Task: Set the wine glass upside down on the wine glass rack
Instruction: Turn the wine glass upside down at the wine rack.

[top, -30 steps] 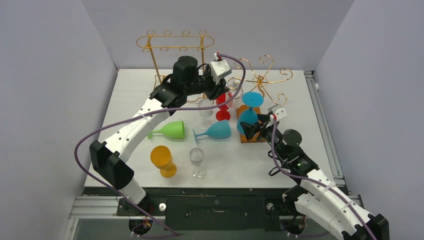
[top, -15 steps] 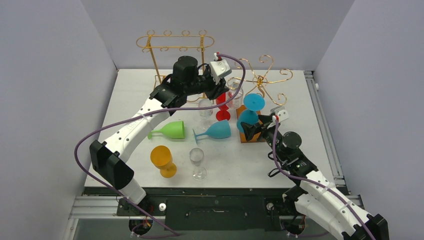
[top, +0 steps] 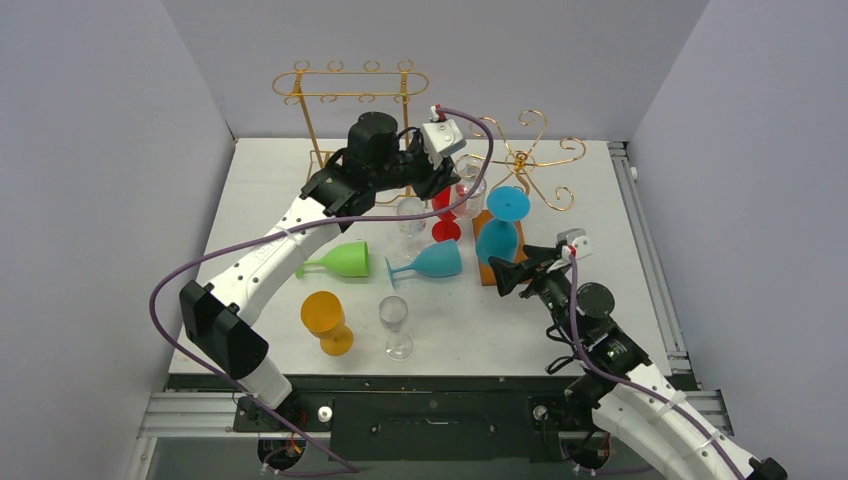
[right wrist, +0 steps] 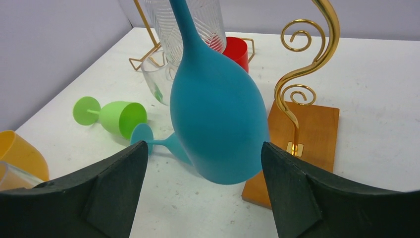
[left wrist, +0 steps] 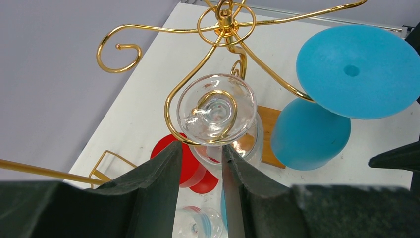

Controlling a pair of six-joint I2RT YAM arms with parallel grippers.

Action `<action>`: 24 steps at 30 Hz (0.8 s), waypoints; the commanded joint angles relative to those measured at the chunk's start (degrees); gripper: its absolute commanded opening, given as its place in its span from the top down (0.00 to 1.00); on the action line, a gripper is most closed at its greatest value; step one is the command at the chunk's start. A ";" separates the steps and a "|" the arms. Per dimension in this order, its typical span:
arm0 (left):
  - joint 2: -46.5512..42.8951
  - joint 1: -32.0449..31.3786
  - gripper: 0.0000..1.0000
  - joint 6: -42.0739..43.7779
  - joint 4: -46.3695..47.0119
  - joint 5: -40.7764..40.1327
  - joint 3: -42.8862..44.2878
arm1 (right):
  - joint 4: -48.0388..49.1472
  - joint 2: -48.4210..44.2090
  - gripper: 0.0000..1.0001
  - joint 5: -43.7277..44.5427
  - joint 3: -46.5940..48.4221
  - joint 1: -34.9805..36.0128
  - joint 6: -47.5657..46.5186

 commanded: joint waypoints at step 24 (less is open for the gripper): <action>-14.80 5.85 0.03 0.93 -8.51 -5.45 -3.23 | -13.46 9.99 0.24 30.93 10.02 39.36 6.50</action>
